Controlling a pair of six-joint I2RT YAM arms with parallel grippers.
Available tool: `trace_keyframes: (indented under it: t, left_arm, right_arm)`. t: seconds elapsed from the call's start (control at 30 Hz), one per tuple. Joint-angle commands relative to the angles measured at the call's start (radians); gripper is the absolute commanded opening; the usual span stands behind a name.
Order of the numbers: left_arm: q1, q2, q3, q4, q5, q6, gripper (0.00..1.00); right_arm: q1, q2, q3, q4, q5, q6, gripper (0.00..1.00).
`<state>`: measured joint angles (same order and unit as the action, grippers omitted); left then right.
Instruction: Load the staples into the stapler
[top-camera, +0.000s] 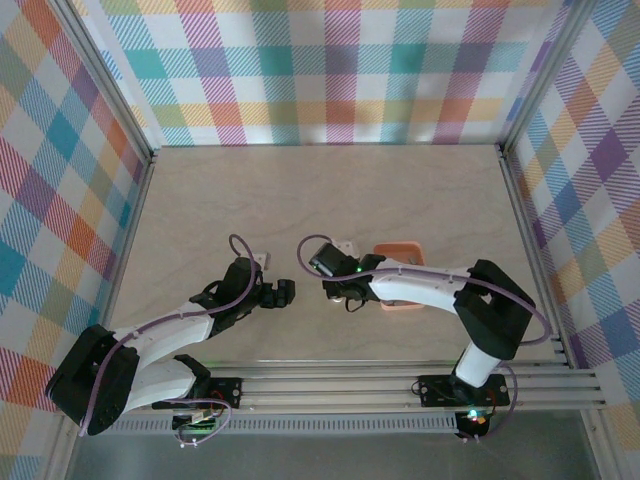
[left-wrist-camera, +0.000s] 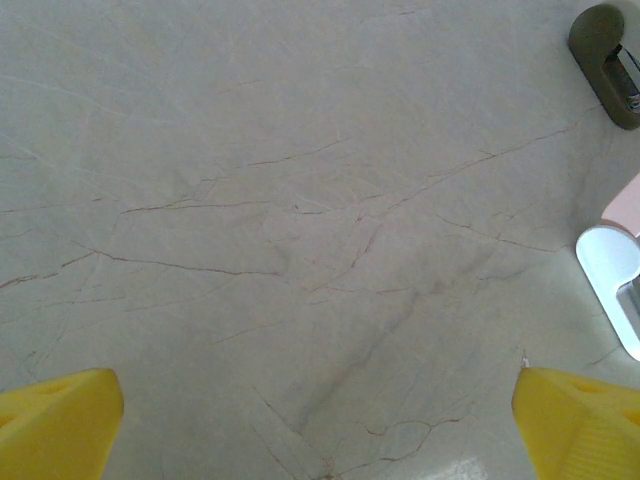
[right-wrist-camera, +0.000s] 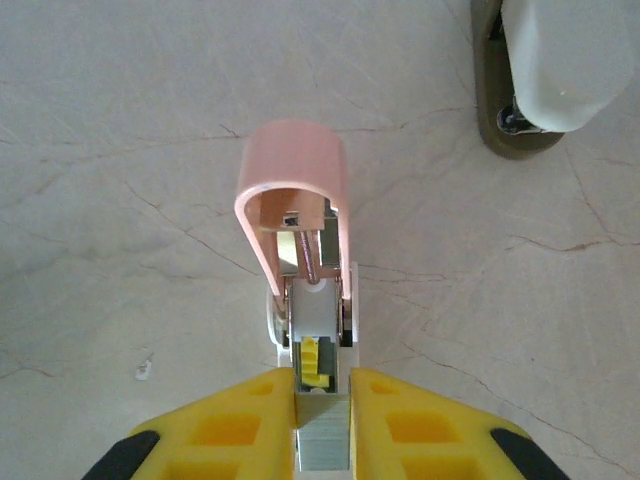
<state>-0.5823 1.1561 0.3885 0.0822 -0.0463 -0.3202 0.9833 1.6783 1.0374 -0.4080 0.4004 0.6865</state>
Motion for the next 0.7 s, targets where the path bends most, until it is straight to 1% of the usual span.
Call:
trace_keyframes:
  t: [0.0,0.33,0.67]
  left_arm:
    - [-0.011,-0.017,-0.014,0.018,-0.005,0.017,1.0]
    - [-0.011,-0.016,-0.01,0.019,-0.007,0.02,1.0]
    - [-0.013,-0.016,-0.004,0.019,-0.007,0.024,1.0]
  right_arm:
    - [0.006,0.03,0.039,-0.027,-0.004,-0.029,0.18]
    - [0.007,0.043,0.042,-0.002,-0.026,-0.024,0.19]
    - [0.007,0.058,0.044,-0.019,-0.02,-0.014,0.19]
